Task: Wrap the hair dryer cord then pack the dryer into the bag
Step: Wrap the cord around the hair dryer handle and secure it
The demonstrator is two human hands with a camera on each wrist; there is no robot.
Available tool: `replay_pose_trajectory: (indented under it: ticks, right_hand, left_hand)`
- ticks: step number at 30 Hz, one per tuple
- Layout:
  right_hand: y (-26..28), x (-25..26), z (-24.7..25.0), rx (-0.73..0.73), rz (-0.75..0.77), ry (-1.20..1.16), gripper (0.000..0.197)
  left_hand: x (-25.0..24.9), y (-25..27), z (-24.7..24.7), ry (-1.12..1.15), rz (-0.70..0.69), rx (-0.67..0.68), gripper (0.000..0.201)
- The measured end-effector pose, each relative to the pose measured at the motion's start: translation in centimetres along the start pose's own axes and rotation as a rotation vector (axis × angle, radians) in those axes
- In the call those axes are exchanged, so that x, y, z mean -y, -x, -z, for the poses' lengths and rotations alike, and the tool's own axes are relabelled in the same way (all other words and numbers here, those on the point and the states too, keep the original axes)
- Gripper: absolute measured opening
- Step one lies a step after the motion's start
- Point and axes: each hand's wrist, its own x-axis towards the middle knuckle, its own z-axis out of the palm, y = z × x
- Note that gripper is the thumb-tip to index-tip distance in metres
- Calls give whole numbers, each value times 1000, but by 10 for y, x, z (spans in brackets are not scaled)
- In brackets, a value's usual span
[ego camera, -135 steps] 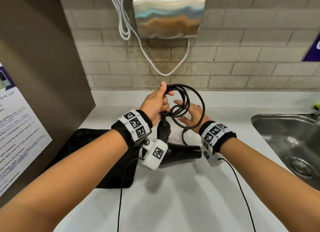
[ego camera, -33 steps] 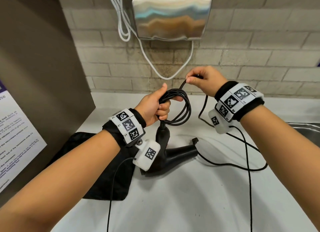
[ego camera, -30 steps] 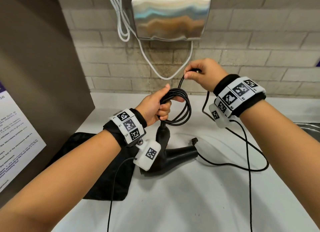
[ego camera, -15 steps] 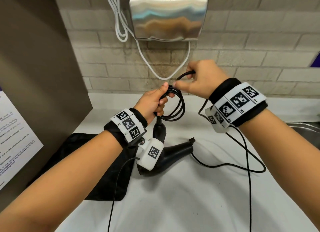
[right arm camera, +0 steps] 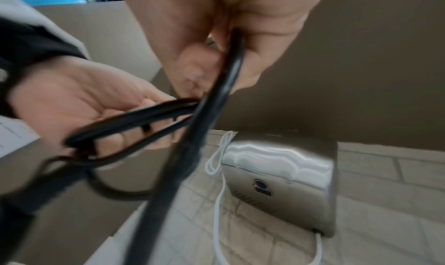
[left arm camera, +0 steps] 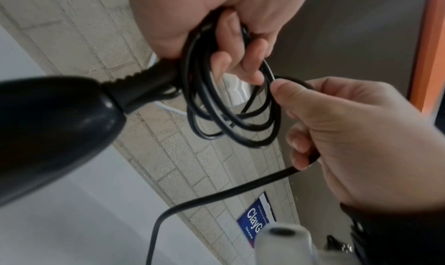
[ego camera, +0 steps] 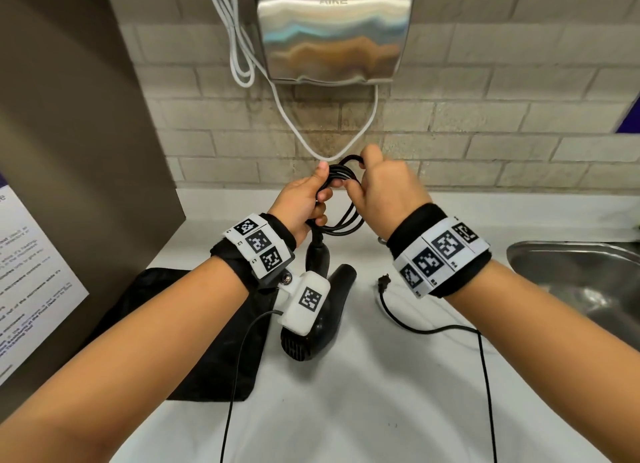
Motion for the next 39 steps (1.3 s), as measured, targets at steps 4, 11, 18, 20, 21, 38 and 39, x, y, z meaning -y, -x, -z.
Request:
replay_pose_trajectory:
  ticks: [4,11,18,20,21,38,39]
  right_hand:
    - [16,7,-10,-26,39,-172,28]
    - [27,12,-25,79,-20,-228,43]
    - [35,9,-40,170,-30,-89,59]
    - [36,10,-42,172,-13,-68,62]
    - [36,11,-44,170,-4,-54,64]
    - [52,-18,-33,96,-57,-417,39]
    - [53,-25,-29,85,-76,-432,34]
  left_hand:
    - [2,-4,0,3,-10,-44,39]
    - [3,-8,-2,30,-10,-85,38]
    - [2,-9,-3,31,12,-123,39]
    - [2,-8,-3,18,11,-133,36]
    - [2,-7,-4,6,5,-138,32]
    - [9,1,-6,2,-115,-242,22]
    - [9,2,-7,0,-117,-245,23]
